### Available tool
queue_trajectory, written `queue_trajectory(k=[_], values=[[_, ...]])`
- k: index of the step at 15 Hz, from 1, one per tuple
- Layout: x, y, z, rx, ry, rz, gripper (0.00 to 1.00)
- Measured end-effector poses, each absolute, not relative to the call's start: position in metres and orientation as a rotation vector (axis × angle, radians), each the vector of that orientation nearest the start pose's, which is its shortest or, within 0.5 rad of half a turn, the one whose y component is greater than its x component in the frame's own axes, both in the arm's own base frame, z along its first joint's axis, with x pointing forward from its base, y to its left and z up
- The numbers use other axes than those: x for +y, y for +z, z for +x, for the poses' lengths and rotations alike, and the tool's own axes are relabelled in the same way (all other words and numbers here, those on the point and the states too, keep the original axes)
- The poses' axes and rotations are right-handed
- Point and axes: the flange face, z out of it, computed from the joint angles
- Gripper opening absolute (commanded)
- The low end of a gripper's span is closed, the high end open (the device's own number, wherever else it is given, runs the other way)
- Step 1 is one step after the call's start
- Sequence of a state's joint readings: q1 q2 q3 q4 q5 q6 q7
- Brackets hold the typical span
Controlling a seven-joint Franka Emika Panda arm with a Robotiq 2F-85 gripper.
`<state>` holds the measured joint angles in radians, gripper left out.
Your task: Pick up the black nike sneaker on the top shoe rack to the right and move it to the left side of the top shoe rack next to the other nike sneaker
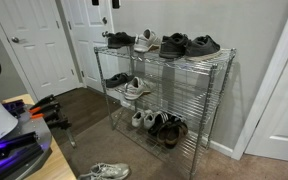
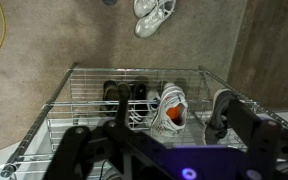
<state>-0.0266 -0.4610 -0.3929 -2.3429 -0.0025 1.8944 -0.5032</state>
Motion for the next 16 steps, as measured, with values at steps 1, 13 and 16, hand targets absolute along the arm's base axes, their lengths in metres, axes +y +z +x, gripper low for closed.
queue_trajectory(k=[1,13,16], values=[[-0.181,0.493,0.379,-0.187,-0.088,-2.98,1.0],[-0.091,0.49,0.531,-0.247,-0.291,-3.25,1.0],[-0.096,0.477,0.574,-0.244,-0.271,-3.263,1.0]])
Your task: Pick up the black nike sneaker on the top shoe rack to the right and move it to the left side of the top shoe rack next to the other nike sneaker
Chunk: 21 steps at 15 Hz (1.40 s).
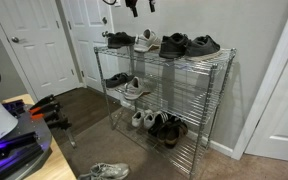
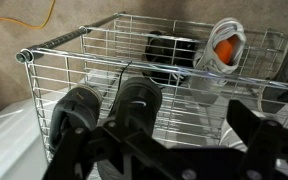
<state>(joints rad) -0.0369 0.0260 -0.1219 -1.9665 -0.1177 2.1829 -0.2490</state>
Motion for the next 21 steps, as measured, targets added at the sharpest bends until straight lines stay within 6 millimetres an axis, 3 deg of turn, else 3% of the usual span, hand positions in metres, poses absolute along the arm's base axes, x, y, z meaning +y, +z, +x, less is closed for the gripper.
queue_trajectory(k=[6,10,16,21], values=[[-0.106,0.456,0.646,-0.186,-0.251,-3.24,1.0],[-0.108,0.435,0.68,-0.163,-0.179,-3.212,1.0],[-0.119,0.402,0.709,-0.128,-0.104,-3.178,1.0],[-0.122,0.371,0.715,-0.097,-0.061,-3.122,1.0]])
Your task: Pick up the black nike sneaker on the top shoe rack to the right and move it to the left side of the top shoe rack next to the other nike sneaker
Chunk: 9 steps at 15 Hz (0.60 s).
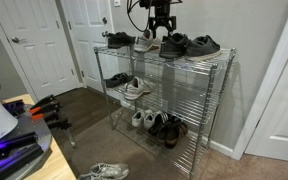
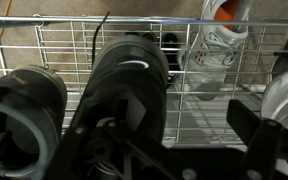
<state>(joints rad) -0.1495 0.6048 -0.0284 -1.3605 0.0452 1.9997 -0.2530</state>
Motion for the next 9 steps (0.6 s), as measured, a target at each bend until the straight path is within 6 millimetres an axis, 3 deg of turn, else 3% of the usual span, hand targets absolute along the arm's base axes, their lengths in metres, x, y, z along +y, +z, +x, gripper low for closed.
queue_trajectory(k=[2,3,5,9], values=[[-0.121,0.362,0.716,-0.097,-0.047,-3.103,0.97],[-0.121,0.358,0.716,-0.098,-0.043,-3.093,0.74],[-0.121,0.353,0.716,-0.105,-0.037,-3.08,0.7],[-0.124,0.349,0.715,-0.12,-0.03,-3.073,0.42]])
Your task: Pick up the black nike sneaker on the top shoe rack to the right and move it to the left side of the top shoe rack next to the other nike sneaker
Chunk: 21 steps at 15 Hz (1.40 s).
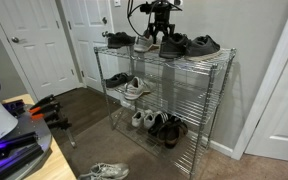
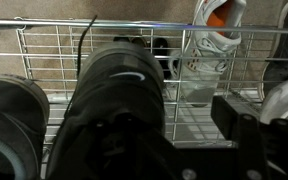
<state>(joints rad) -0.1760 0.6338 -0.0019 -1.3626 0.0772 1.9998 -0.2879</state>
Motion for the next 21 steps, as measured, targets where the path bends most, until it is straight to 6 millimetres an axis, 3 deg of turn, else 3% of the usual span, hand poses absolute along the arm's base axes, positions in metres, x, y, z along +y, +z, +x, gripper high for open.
queue_trajectory(k=[6,9,13,16,21], values=[[-0.135,0.35,0.714,-0.127,-0.037,-3.073,0.05],[-0.142,0.352,0.713,-0.112,-0.044,-3.075,0.02],[-0.143,0.363,0.713,-0.113,-0.068,-3.078,0.05],[-0.14,0.39,0.71,-0.12,-0.091,-3.081,0.05],[-0.12,0.463,0.694,-0.165,-0.134,-3.082,0.05]])
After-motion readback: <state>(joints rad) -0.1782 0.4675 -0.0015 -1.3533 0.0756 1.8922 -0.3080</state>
